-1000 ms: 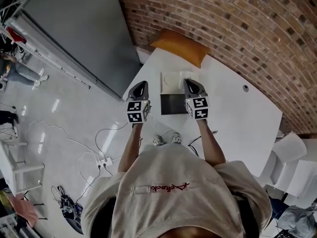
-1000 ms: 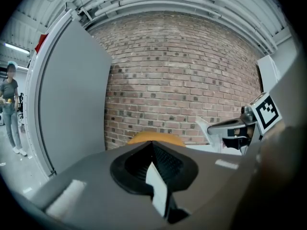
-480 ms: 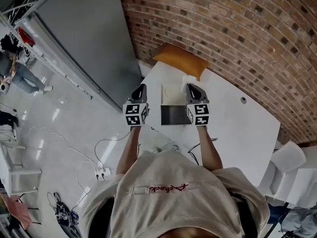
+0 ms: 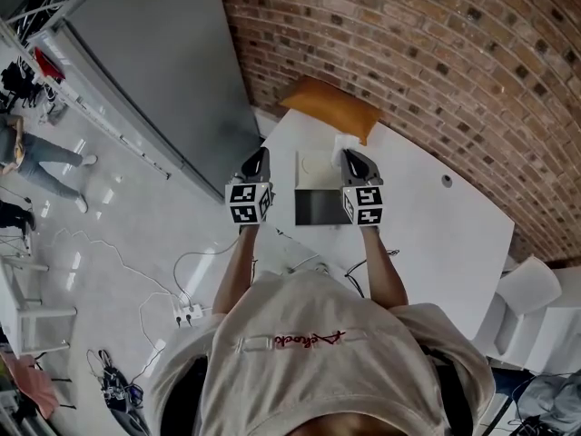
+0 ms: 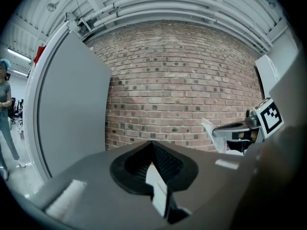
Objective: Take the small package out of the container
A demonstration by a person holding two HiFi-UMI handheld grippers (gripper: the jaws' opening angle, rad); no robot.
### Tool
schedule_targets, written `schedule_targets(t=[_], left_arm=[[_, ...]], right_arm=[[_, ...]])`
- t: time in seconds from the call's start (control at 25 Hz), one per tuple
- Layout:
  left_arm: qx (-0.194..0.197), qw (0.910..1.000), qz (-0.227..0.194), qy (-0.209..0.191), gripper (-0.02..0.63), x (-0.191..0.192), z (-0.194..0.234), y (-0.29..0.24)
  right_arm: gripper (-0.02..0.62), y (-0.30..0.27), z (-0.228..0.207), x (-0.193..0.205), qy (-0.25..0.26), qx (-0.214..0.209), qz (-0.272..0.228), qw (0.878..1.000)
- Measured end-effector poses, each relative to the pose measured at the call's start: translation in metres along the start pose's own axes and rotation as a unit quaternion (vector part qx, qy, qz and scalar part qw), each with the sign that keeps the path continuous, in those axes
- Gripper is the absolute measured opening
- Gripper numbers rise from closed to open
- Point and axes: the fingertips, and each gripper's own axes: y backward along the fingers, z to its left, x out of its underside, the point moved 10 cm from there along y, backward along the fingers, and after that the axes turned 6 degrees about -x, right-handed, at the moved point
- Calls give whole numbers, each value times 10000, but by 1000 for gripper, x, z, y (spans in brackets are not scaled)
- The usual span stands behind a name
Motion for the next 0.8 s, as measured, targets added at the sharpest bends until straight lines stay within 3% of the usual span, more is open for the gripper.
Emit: schedule_targets(t=[0.8], left_arm=[[22,10000,61,-19,9,5,2,-11]], right_arm=[[11,-14,-2,3,16,-7,47,10000]])
